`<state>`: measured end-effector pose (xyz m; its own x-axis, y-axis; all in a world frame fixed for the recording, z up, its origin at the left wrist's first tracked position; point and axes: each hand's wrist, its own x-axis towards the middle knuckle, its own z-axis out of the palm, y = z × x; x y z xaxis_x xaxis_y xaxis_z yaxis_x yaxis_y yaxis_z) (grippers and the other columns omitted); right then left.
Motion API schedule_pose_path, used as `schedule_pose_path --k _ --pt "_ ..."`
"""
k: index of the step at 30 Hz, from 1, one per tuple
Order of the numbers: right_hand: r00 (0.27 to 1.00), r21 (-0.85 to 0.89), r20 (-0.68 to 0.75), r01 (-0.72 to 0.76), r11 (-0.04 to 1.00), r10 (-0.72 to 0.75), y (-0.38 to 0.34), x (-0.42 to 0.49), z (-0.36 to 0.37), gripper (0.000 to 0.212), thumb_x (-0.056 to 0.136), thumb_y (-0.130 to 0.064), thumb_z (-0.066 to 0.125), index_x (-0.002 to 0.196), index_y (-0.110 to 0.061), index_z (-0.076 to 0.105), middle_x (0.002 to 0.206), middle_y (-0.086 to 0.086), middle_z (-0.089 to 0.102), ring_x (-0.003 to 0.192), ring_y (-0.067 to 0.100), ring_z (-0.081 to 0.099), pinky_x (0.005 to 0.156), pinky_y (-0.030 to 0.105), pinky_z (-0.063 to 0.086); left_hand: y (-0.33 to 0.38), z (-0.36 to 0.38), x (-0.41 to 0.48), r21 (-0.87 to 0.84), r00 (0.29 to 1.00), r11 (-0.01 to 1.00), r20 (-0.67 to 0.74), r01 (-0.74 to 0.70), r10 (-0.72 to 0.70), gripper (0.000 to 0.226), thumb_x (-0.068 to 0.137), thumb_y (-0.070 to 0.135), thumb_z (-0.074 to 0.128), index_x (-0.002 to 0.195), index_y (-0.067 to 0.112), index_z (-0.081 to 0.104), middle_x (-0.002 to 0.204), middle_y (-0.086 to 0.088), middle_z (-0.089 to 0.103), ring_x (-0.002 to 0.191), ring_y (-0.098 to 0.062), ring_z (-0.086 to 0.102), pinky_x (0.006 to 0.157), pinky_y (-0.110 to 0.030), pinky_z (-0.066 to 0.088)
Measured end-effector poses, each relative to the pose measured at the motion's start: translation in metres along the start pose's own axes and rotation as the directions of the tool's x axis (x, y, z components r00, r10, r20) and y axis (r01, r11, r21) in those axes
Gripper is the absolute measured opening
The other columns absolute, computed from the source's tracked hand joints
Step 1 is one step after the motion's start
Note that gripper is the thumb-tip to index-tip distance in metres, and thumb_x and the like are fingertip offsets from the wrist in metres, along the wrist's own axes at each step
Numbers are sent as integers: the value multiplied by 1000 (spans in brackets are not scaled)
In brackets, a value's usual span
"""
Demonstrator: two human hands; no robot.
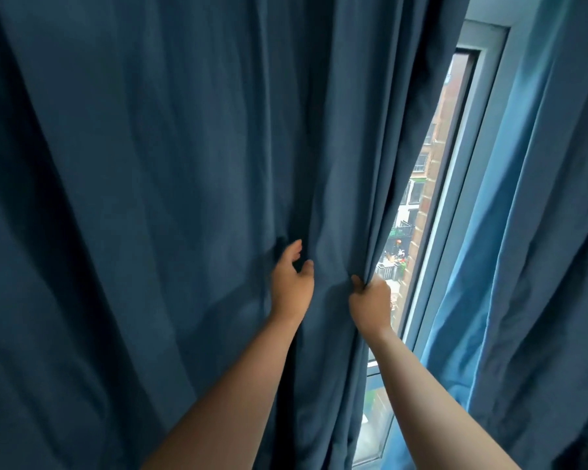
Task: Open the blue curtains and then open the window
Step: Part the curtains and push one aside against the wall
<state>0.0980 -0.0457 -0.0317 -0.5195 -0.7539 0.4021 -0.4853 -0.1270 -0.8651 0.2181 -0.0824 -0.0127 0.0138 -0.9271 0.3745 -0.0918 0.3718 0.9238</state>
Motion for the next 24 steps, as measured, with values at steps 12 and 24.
schedule_pose_path --k 12,24 --pt "994 48 106 -7 999 2 4 6 -17 17 91 -1 46 97 2 61 86 10 63 77 28 59 66 30 47 14 19 8 -113 997 993 -65 25 -32 11 82 -1 59 80 6 67 77 -7 69 74 -23 66 73 -33 53" --pt "971 46 225 70 997 -78 9 -17 -21 42 83 -3 51 123 -16 50 101 -3 64 95 21 62 78 32 51 36 -14 1 -18 997 999 66 -45 47 12 78 4 70 69 5 62 67 -10 63 63 -18 57 62 -31 50"
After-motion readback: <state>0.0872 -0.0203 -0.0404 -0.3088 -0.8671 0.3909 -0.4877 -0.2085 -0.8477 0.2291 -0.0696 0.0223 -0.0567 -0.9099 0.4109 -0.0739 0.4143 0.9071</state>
